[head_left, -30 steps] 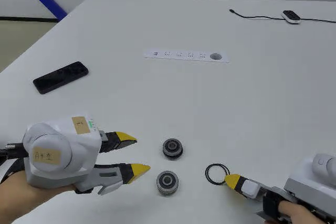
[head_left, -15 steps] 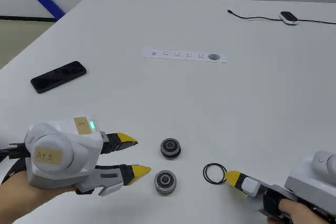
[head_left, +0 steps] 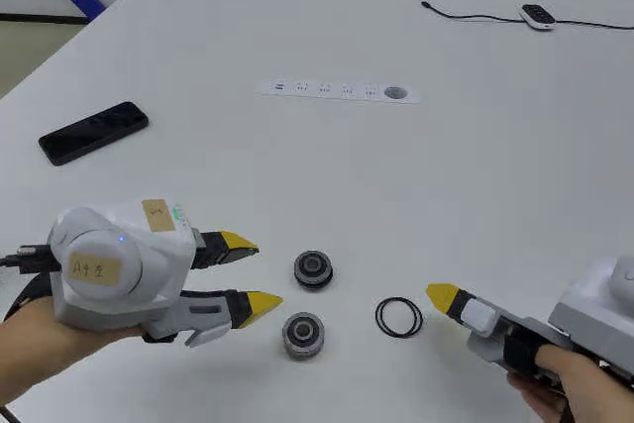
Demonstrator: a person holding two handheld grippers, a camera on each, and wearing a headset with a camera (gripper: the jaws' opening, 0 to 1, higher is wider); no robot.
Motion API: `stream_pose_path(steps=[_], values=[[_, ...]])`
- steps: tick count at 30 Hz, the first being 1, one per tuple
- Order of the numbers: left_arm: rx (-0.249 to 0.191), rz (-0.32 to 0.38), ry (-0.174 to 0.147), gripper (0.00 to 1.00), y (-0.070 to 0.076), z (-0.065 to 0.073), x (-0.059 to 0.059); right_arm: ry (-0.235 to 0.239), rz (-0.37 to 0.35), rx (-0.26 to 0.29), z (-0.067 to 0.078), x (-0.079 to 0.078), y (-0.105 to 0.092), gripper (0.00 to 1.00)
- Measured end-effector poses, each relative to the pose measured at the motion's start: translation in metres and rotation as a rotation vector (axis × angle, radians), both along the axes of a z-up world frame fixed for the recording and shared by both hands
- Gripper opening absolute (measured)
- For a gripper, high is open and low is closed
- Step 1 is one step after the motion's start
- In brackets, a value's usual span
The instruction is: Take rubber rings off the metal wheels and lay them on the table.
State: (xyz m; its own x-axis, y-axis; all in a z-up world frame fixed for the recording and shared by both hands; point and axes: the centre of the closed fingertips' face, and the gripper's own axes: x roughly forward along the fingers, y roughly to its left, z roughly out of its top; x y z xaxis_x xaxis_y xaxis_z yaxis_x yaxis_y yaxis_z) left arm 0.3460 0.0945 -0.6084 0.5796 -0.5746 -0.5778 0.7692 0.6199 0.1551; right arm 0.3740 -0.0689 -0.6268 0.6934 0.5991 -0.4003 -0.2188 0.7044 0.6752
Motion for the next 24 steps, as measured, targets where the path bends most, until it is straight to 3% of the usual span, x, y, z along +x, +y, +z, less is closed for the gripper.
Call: stream_pose_path(steps=[5,18,24], values=[[0.011,-0.021,0.015,0.34,-0.006,-0.009,0.014,-0.021,-0.007,0.045,0.015,0.005,0.009,0.14],[0.019,-0.088,0.083,0.3,-0.023,-0.037,0.037,-0.005,0.106,0.077,0.004,0.007,0.043,0.19],[0.014,-0.086,0.068,0.25,-0.024,-0.037,0.046,0.0,0.111,0.109,0.0,0.014,0.05,0.19]])
